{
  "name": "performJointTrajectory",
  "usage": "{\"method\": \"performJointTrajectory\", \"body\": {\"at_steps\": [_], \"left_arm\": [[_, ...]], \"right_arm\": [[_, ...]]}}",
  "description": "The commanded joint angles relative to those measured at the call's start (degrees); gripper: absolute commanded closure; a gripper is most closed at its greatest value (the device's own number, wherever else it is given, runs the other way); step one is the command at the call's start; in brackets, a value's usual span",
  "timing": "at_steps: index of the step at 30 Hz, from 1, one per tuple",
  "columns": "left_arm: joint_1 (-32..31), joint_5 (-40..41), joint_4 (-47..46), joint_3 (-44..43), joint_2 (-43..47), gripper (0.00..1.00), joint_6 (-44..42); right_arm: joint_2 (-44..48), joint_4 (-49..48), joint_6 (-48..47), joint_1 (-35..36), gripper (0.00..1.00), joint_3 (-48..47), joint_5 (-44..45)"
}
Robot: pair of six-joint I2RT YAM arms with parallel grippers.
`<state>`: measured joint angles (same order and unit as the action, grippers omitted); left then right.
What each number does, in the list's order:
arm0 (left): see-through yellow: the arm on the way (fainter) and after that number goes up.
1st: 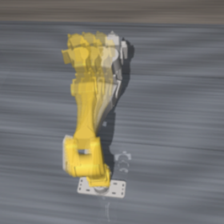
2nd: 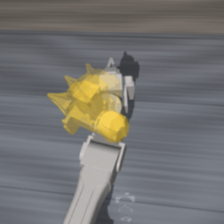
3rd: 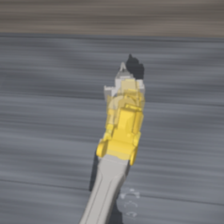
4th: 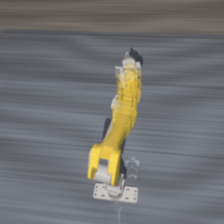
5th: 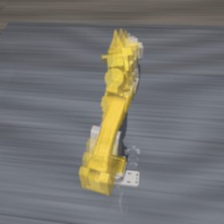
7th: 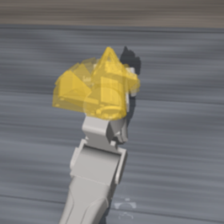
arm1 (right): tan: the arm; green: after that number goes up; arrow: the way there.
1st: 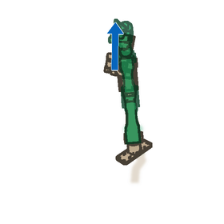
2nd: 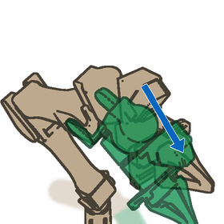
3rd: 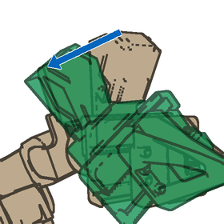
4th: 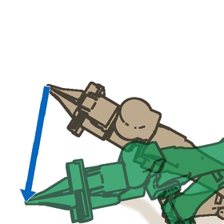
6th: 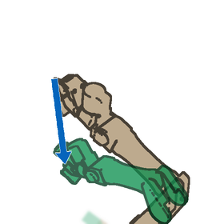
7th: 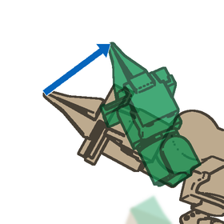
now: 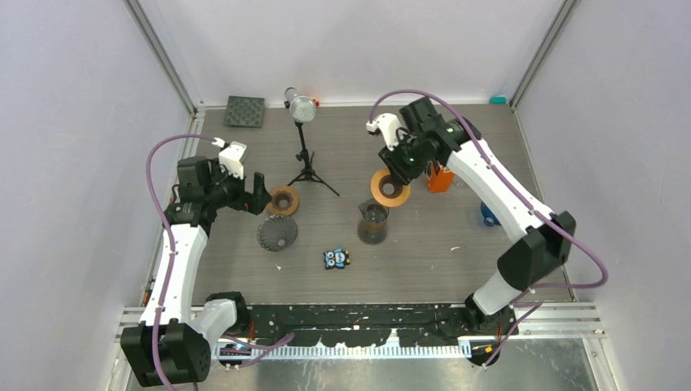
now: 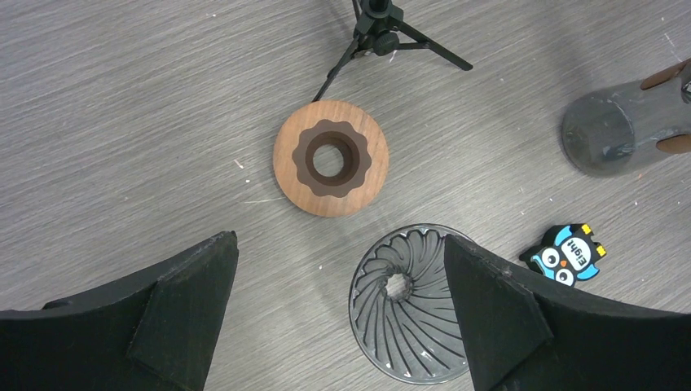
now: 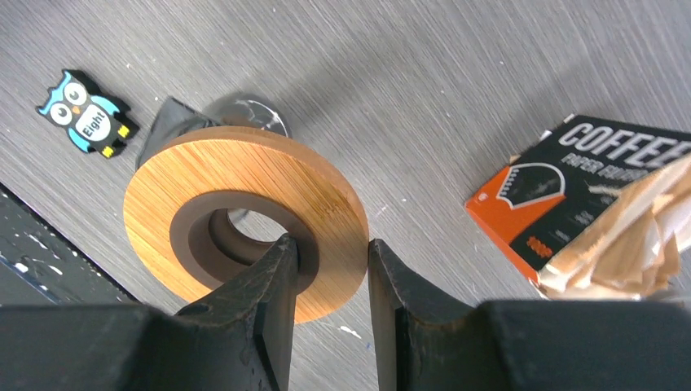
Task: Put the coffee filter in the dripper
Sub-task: Place the dripper holder onto the coffee server.
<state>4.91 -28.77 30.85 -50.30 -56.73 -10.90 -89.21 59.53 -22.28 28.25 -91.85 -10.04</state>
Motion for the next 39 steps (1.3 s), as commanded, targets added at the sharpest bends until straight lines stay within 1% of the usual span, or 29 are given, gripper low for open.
{"method": "performJointTrajectory", "body": {"at_steps": [1,8,13,18,28,33,37,39], "left_arm": [[0.28,0.32,-2.07,0.13,1.22,0.0,0.43],[0.2,-0.02,-2.41,0.29,1.09,0.0,0.35],[0.2,0.01,-2.48,0.47,1.09,0.0,0.26],[0.21,-0.03,-2.55,0.47,1.09,0.0,0.16],[0.22,-0.2,-2.61,0.65,1.16,0.0,0.17],[0.21,-0.28,-2.59,0.65,1.18,0.0,0.17],[0.24,-0.4,-2.63,0.65,1.05,0.0,0.21],[0.26,-0.36,-2.58,0.64,1.15,0.0,0.15]], "right_arm": [[-5.59,4.27,3.56,2.98,0.95,-7.06,1.89],[-12.4,9.62,3.39,5.87,0.94,-12.62,-0.02],[-14.74,11.95,3.12,6.59,0.93,-13.78,-1.84],[-16.48,13.18,2.7,7.09,0.91,-13.71,-1.5],[-17.81,10.85,3.39,7.72,0.89,-13.33,1.2],[-18.11,10.18,3.84,8.11,0.84,-12.47,1.29],[-17.98,9.54,4.37,8.14,0.82,-12.04,1.6],[-17.93,9.43,4.35,8.17,0.78,-11.83,2.22]]}}
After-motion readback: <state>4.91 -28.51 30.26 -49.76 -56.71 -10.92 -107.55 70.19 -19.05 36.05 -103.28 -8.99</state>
